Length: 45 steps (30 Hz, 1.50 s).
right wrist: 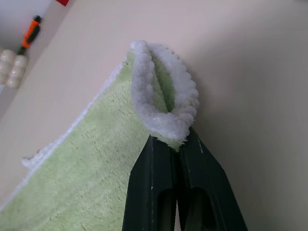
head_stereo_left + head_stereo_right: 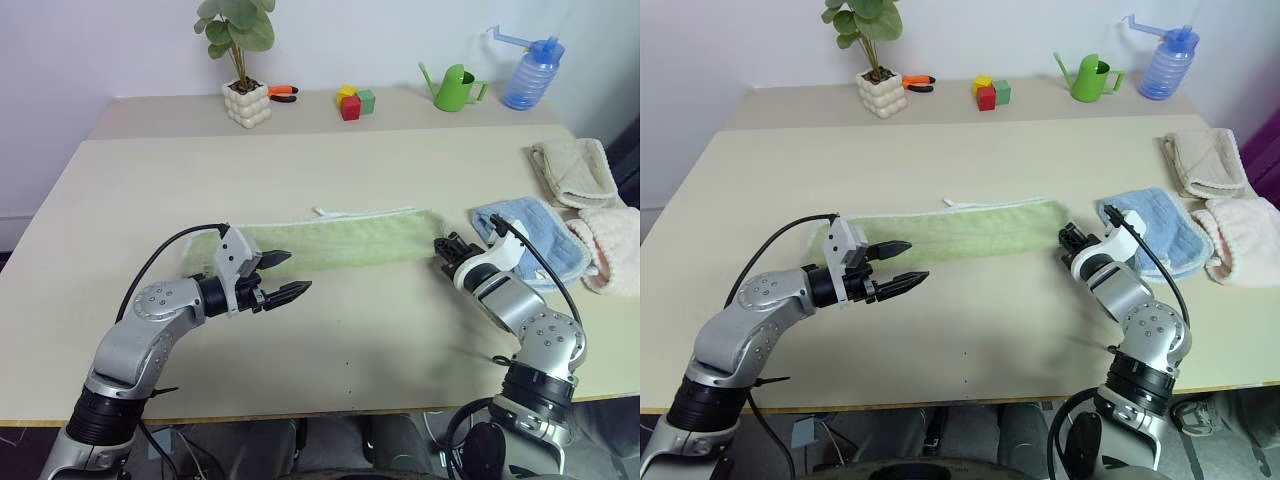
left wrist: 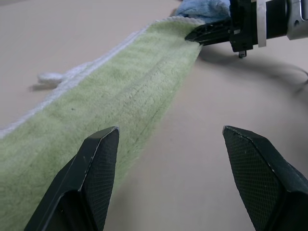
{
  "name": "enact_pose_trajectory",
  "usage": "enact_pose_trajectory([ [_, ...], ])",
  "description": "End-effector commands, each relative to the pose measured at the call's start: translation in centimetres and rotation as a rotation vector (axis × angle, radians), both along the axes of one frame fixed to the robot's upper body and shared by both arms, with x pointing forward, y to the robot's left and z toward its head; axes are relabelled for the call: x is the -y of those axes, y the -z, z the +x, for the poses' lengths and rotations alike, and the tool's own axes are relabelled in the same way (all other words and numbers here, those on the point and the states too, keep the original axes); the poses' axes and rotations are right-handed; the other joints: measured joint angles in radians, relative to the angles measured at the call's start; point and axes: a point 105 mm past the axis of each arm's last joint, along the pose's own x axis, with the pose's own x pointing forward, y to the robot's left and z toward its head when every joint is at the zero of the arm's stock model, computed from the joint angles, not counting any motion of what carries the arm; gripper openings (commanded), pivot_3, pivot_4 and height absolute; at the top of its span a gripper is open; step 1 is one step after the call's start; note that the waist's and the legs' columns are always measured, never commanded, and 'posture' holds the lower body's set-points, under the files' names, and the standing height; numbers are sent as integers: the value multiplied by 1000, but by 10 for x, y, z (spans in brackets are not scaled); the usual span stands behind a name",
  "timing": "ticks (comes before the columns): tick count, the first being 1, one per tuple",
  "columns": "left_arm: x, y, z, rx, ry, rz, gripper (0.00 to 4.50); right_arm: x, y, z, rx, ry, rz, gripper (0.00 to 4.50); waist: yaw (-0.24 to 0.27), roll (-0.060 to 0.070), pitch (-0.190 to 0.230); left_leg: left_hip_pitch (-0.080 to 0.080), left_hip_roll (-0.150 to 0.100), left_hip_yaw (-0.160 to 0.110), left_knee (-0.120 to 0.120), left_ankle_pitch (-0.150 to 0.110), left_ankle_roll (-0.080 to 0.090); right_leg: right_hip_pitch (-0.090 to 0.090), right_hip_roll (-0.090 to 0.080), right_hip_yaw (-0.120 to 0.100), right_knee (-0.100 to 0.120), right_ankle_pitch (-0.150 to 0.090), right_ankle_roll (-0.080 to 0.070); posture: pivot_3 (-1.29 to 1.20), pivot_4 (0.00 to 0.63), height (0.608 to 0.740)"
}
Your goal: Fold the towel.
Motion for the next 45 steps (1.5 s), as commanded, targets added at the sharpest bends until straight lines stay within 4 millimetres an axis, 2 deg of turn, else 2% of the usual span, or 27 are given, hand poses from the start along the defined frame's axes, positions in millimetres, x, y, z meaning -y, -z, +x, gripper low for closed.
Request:
enact_pose_trajectory([
  [1,-11,-12,6,62,-50,-9,3525,13,-44,1,157,-42,-225,37,-2,3,1,0,0,1,0,0,0,0,0,0,0,0,0,0,150,732],
  [4,-30,-13,11,77,-116,12,3525,9,-77,1,289,-156,-418,37,-10,3,1,0,1,1,-1,0,0,-1,1,0,0,0,0,0,150,732],
  [5,-39,-14,13,80,-142,22,3525,-2,-93,0,355,-246,-528,37,-13,3,1,0,1,1,-1,0,0,-1,1,0,0,0,0,0,150,732],
  [7,-51,-15,14,85,-175,36,3525,-30,-104,-4,433,-426,-682,37,-26,3,1,0,2,2,-1,0,0,-2,2,0,0,0,0,0,150,732],
  [8,-56,-15,15,86,-192,41,3525,-46,-103,-8,457,-524,-732,37,-28,3,1,0,2,2,-1,0,0,-2,2,0,0,0,0,0,150,732],
  [10,-61,-16,16,88,-209,44,3525,-63,-98,-12,475,-625,-766,37,-27,3,1,0,3,1,-2,0,0,-2,3,0,-1,0,0,0,150,732],
  [13,-69,-19,19,99,-245,49,3525,-103,-82,-19,490,-822,-809,37,-22,2,2,0,2,1,-1,0,0,-1,1,0,-2,0,0,0,150,732],
  [17,-70,-20,18,106,-254,47,3525,-141,-55,-16,467,-950,-846,37,-23,2,2,-1,2,1,0,0,0,-1,1,0,-2,0,0,0,150,732],
  [21,-66,-19,14,105,-253,43,3525,-163,-41,-17,474,-1021,-862,37,-21,1,2,-2,1,0,0,2,-4,-2,0,0,-2,0,0,0,150,732],
  [27,-65,-18,11,100,-260,38,3525,-169,-33,-19,472,-1071,-871,37,-22,1,2,-3,1,0,-1,2,-4,-3,0,0,-2,0,0,0,150,732],
  [30,-65,-18,11,97,-262,40,3525,-168,-37,-24,487,-1099,-852,836,-23,1,2,-3,1,0,-1,2,-4,-3,0,0,-2,0,0,0,150,732],
  [33,-68,-17,10,92,-272,43,3525,-161,-44,-32,525,-1127,-877,2218,-21,1,2,-3,1,0,-1,2,-3,-3,0,0,-2,0,0,0,150,732],
  [35,-73,-16,9,85,-286,46,3525,-151,-56,-40,574,-1148,-886,3173,-19,1,2,-3,1,0,-1,1,-2,-3,0,0,-2,0,0,0,150,732],
  [37,-78,-15,7,73,-305,45,3525,-145,-69,-50,631,-1184,-864,3173,-20,1,2,-3,1,0,-1,0,0,-3,0,0,-2,0,0,0,150,732],
  [38,-81,-13,6,66,-316,42,3525,-143,-76,-52,654,-1187,-838,3023,-20,1,2,-3,1,0,-1,0,0,-3,0,0,-2,0,0,0,150,732],
  [40,-86,-11,2,50,-336,35,3525,-140,-88,-48,679,-1141,-787,2297,-24,1,2,-3,2,0,-1,0,0,-3,1,0,-2,0,0,0,150,732],
  [41,-87,-11,1,45,-341,31,3525,-139,-92,-45,683,-1120,-772,1650,-24,1,2,-3,2,0,-1,0,0,-3,1,0,-2,0,0,0,150,732],
  [42,-89,-10,-1,39,-347,28,3525,-138,-94,-41,687,-1102,-768,1212,-25,1,2,-3,2,0,-1,0,0,-3,1,0,-2,0,0,0,150,732],
  [44,-94,-6,-5,17,-375,20,3525,-135,-93,-22,665,-1024,-802,224,-25,1,2,-3,2,0,-1,0,0,-3,1,0,-2,0,0,0,150,732],
  [45,-96,-4,-7,4,-390,15,3525,-133,-88,-11,645,-988,-833,42,-25,1,2,-3,2,0,-1,0,0,-3,1,0,-2,0,0,0,150,732],
])
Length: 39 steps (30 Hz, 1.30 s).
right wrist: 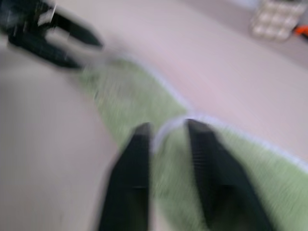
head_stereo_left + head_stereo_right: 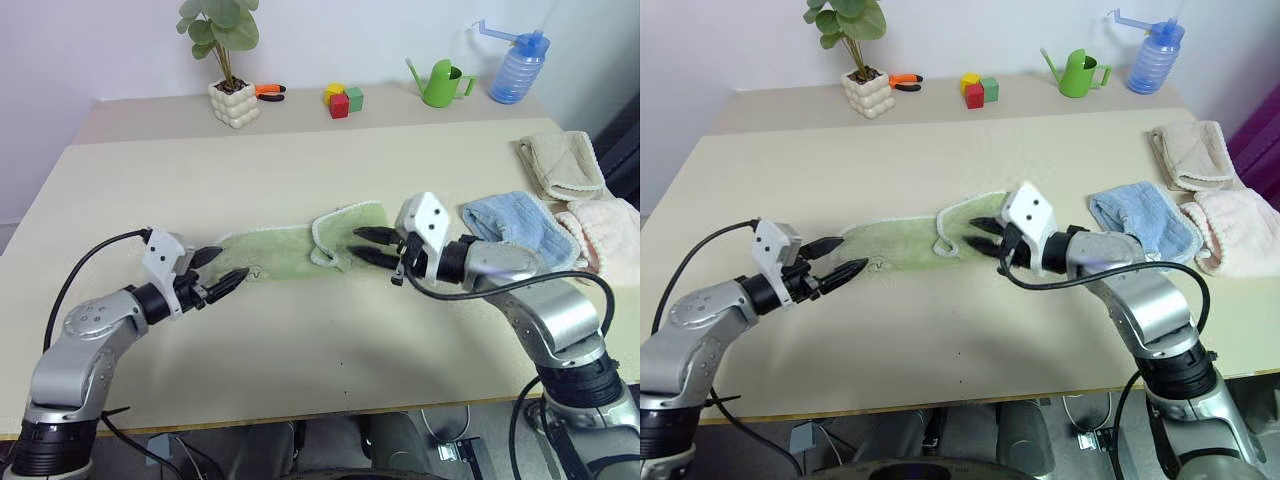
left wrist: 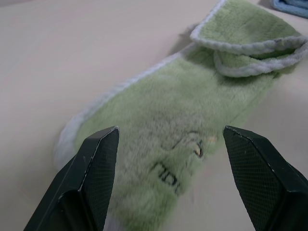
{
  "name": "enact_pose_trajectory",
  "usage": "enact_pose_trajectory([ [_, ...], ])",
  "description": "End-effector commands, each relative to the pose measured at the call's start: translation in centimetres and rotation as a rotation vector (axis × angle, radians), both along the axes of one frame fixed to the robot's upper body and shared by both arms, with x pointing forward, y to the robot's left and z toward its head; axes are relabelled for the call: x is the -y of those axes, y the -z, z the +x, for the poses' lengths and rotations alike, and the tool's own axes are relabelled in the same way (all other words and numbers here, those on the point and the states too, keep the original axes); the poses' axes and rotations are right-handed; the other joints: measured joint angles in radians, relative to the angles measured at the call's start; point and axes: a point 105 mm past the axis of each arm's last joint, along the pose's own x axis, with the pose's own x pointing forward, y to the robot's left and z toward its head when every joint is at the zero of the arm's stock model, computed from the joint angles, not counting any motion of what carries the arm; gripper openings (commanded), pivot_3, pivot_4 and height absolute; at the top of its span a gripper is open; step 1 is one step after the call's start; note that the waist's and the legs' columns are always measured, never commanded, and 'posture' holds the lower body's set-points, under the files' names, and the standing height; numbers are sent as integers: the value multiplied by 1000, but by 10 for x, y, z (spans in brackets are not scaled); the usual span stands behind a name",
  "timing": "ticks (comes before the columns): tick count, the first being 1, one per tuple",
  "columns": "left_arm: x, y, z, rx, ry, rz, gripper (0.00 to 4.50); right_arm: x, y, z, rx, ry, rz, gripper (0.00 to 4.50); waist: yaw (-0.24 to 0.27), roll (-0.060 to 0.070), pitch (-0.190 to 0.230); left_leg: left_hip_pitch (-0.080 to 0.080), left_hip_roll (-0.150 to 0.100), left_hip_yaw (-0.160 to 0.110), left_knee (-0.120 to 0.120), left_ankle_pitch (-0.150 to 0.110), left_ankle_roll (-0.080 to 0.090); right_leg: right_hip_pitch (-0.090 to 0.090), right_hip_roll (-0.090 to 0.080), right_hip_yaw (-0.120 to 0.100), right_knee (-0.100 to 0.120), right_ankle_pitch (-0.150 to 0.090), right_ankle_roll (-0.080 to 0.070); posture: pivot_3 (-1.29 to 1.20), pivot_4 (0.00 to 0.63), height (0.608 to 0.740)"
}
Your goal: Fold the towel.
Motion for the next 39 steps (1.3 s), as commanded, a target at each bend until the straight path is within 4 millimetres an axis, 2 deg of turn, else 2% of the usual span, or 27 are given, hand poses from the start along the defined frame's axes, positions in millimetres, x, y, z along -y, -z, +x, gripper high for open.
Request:
enact_pose_trajectory([
  [1,-7,-7,-8,13,-38,-19,3525,3,2,31,60,119,-17,42,1,0,0,0,0,0,0,0,0,0,0,0,0,0,0,0,150,732],
  [5,-10,0,-18,-24,-60,-30,3525,-4,26,54,39,159,-53,42,4,-1,0,0,-1,0,0,1,-3,0,-1,0,0,0,0,0,150,732],
  [7,-11,4,-24,-44,-67,-33,3525,-8,47,61,29,158,-123,42,2,-1,0,0,-1,0,0,2,-4,0,-1,0,0,0,0,0,150,732],
  [11,-16,6,-30,-59,-115,-74,3525,-14,86,57,-35,124,-176,42,1,-1,0,0,-1,0,0,2,-4,-1,-1,0,0,0,0,0,150,732],
  [13,-17,7,-34,-71,-134,-93,3525,-14,93,55,-31,123,-189,42,0,-1,0,0,-1,0,0,2,-4,-1,-1,0,0,0,0,0,150,732],
  [17,-17,10,-38,-107,-166,-148,3525,-10,80,61,8,154,-139,42,1,-1,-1,0,-1,0,0,2,-4,0,0,0,0,0,0,0,150,732],
  [18,-16,12,-40,-125,-174,-174,3525,-8,69,63,21,160,-105,268,1,-1,-1,0,-1,0,0,2,-3,0,0,0,0,0,0,0,150,732],
  [19,-14,16,-43,-177,-193,-239,3767,-6,52,63,52,149,-68,559,1,-1,-1,0,-1,0,0,2,-3,0,0,0,0,0,0,0,150,732],
  [21,-11,28,-47,-274,-234,-309,4336,-1,30,61,118,117,-54,1308,2,0,-1,0,-1,0,0,2,-3,0,-1,0,0,0,0,0,150,732],
  [22,-7,31,-49,-311,-238,-355,4500,1,23,60,151,112,-60,1844,2,-1,0,0,-1,0,0,2,-3,0,-1,0,0,0,0,0,150,732],
  [27,5,31,-48,-403,-292,-594,4500,8,2,58,251,100,-75,4327,3,0,-1,1,0,-1,0,1,-3,0,0,0,1,0,0,0,150,732],
  [33,7,31,-21,-468,-431,-832,4500,6,-7,53,297,74,-70,4426,10,-1,-2,1,-1,-1,0,3,-6,1,-1,0,1,0,0,0,150,732],
  [39,9,36,0,-529,-503,-867,4500,0,-2,47,304,46,-82,4426,19,-1,-2,1,-1,0,1,4,-7,1,-1,0,1,0,0,0,150,732],
])
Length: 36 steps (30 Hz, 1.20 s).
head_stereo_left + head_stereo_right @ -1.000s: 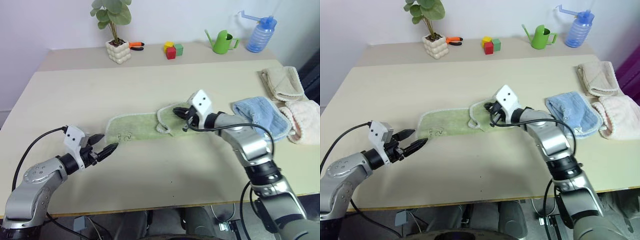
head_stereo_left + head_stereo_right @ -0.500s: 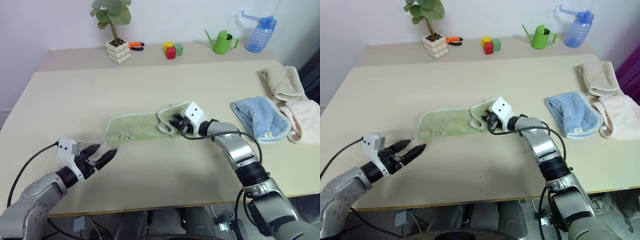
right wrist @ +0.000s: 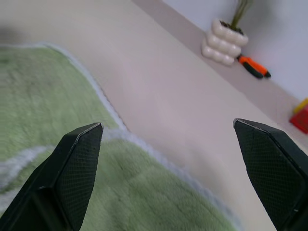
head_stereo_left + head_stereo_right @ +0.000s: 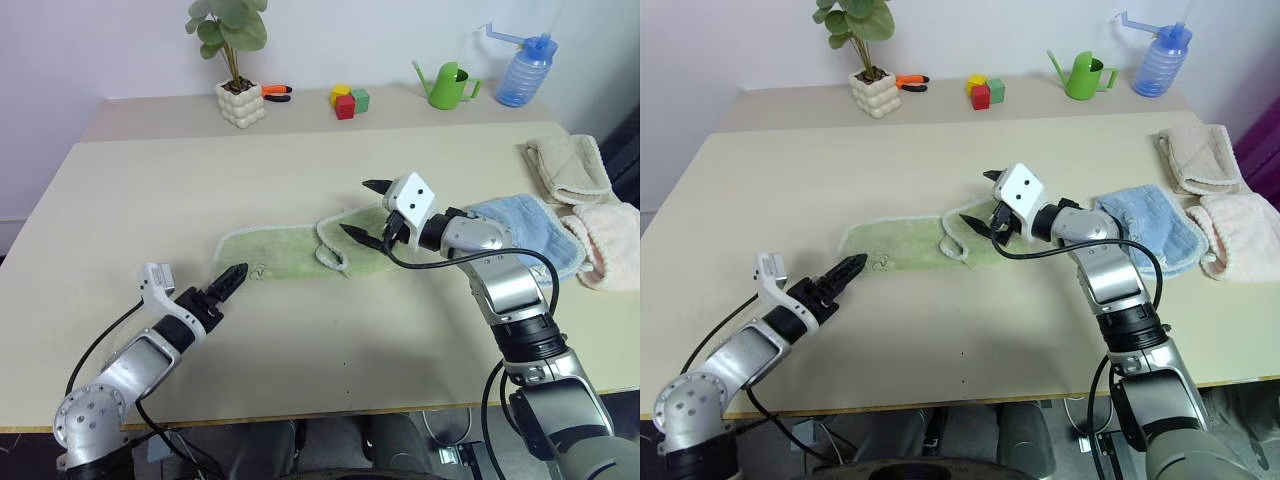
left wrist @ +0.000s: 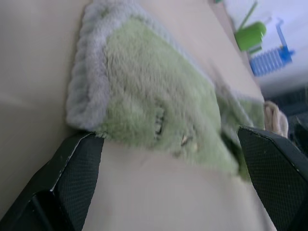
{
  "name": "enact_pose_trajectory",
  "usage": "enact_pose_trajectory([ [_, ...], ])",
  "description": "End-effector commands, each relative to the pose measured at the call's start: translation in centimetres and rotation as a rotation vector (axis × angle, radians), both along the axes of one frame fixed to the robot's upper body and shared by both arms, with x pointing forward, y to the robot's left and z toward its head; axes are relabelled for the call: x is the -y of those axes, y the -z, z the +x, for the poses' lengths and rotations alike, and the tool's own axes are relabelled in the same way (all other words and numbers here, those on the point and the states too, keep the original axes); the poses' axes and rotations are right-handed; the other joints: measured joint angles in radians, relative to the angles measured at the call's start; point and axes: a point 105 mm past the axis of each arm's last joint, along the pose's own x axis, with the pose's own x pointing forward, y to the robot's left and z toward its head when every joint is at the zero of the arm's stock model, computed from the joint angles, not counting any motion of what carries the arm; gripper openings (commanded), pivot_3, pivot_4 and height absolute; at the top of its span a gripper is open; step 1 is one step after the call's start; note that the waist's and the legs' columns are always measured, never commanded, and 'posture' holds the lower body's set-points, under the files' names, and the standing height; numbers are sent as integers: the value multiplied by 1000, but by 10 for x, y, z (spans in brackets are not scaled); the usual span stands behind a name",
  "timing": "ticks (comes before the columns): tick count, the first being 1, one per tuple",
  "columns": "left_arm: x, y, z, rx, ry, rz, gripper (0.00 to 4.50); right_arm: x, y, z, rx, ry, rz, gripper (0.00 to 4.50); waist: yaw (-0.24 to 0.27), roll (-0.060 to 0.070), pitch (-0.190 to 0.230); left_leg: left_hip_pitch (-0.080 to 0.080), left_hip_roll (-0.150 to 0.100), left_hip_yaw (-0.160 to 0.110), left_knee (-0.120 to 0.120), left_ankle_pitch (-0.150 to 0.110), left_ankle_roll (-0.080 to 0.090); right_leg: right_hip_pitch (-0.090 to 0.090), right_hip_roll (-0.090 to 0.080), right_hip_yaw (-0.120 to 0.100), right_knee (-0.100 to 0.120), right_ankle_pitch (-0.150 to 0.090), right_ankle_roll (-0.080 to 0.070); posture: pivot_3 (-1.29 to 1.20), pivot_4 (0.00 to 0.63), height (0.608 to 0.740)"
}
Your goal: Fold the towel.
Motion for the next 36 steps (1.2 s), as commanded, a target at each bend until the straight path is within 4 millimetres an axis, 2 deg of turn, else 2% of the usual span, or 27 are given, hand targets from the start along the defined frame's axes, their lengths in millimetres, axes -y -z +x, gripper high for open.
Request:
enact_pose_trajectory([
  [1,-7,8,11,-63,-77,-48,4500,-6,-9,-7,59,-32,-4,4426,4,0,0,0,0,0,0,0,0,0,0,0,0,0,0,0,150,732],
  [2,-8,8,14,-68,-95,-67,4500,-7,-8,-8,59,-32,-8,4426,7,0,0,1,0,0,0,0,0,1,0,0,0,0,0,0,150,732],
  [5,-10,5,18,-63,-115,-93,3659,-7,-5,-11,57,-32,-20,4500,8,0,0,4,0,0,0,0,0,4,0,0,0,0,0,0,150,732],
  [12,-14,-2,21,-39,-131,-117,74,-8,4,-21,39,-37,-33,4500,8,0,0,5,0,0,0,0,0,5,0,0,-1,0,0,0,150,732],
  [16,-21,-14,22,26,-163,-130,28,-9,6,-24,31,-37,-35,4500,8,0,0,5,0,0,0,0,0,5,0,0,-1,0,0,0,150,732],
  [22,-73,-51,14,223,-285,8,28,-4,6,-23,32,-26,-47,4500,5,-1,0,5,1,0,-1,0,0,5,1,0,-1,0,0,0,150,732],
  [27,-95,-81,13,337,-267,182,28,-2,8,-22,26,-21,-55,4500,9,-1,0,5,0,0,-2,0,0,4,1,0,-2,0,-1,0,150,732],
  [31,-80,-99,17,429,-121,351,28,-2,9,-20,23,-20,-57,4500,8,-2,1,5,0,0,-2,-1,1,5,1,0,-2,0,-1,0,150,732],
  [34,-44,-109,20,516,102,498,28,-2,11,-19,19,-17,-58,4500,8,-2,1,5,0,0,-2,-1,1,5,1,0,-2,0,-1,0,150,732],
  [36,-19,-107,19,552,254,572,28,-2,14,-19,16,-14,-61,4500,7,-2,1,4,0,0,-2,-1,1,5,1,0,-2,0,-1,0,150,732],
])
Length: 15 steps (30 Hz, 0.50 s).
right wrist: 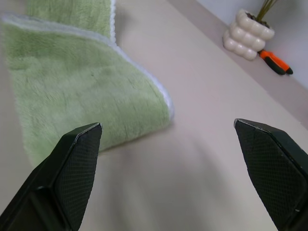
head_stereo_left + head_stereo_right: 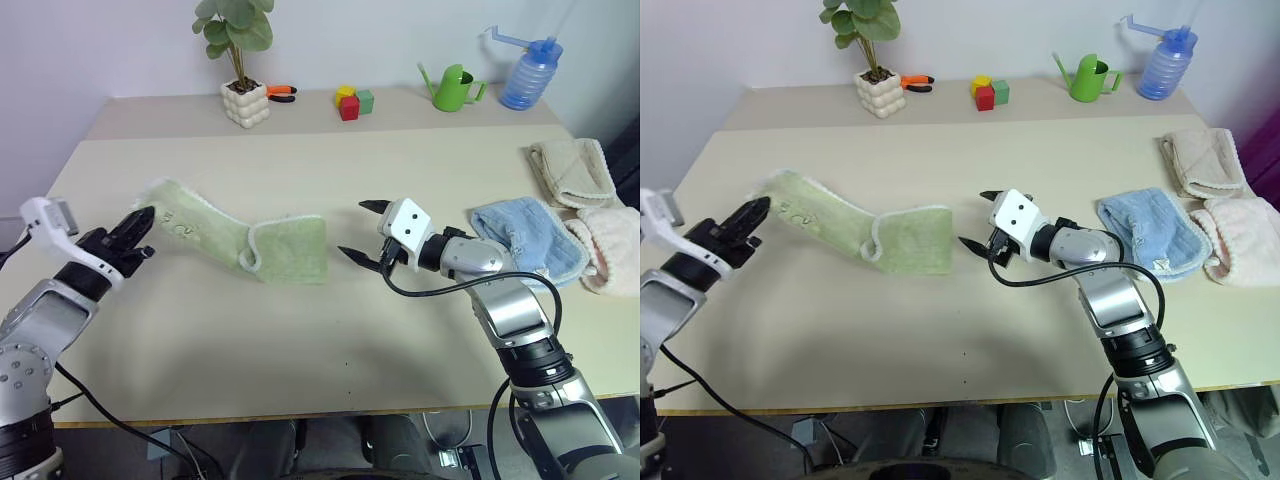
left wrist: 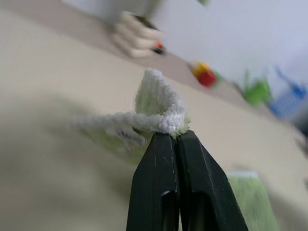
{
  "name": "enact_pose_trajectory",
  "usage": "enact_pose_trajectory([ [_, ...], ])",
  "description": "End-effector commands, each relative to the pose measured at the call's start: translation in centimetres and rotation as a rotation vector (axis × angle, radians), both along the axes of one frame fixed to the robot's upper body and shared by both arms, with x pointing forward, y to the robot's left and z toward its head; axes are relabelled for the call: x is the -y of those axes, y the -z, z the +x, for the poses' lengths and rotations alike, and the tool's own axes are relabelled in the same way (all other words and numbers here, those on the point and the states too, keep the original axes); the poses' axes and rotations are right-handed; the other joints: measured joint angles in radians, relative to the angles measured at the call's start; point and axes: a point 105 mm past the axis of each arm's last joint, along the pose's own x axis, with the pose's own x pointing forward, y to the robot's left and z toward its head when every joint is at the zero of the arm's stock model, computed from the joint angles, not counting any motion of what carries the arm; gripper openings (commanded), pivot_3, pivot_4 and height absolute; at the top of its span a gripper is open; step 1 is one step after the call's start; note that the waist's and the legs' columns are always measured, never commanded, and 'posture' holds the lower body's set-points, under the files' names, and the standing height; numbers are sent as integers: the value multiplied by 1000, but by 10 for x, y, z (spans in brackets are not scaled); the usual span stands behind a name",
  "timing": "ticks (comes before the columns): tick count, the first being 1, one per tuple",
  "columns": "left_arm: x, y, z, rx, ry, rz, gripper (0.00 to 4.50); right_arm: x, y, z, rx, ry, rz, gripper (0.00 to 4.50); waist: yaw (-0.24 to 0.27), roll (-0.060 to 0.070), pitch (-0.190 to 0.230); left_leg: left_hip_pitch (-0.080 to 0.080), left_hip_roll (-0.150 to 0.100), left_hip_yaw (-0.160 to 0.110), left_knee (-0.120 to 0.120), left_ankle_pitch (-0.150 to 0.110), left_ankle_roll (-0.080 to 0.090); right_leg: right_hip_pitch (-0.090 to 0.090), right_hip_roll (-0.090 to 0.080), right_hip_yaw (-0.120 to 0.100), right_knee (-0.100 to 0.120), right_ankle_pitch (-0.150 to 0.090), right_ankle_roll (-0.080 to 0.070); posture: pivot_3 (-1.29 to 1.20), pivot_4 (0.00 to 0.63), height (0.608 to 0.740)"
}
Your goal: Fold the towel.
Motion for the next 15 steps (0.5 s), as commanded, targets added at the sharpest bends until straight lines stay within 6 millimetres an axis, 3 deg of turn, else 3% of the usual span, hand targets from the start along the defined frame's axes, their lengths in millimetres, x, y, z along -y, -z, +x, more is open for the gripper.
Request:
enact_pose_trajectory([
  [1,45,-7,-5,64,235,181,28,-2,-10,-1,50,-13,9,4500,-2,0,0,0,0,0,0,0,0,0,0,0,0,0,0,0,150,732],
  [6,88,25,-10,16,499,444,28,-1,-9,-1,50,-1,7,4500,-10,1,1,0,0,1,-2,0,0,-1,0,0,0,0,0,0,150,732],
  [11,110,44,-6,19,614,542,28,0,-7,-2,51,6,5,4500,-8,1,1,0,0,1,-3,-1,2,-1,0,1,0,0,0,0,150,732],
  [15,129,51,-2,17,677,523,28,2,-4,-3,49,21,-1,4500,-6,0,1,0,0,0,-3,-1,2,-2,0,0,-1,0,0,0,150,732],
])
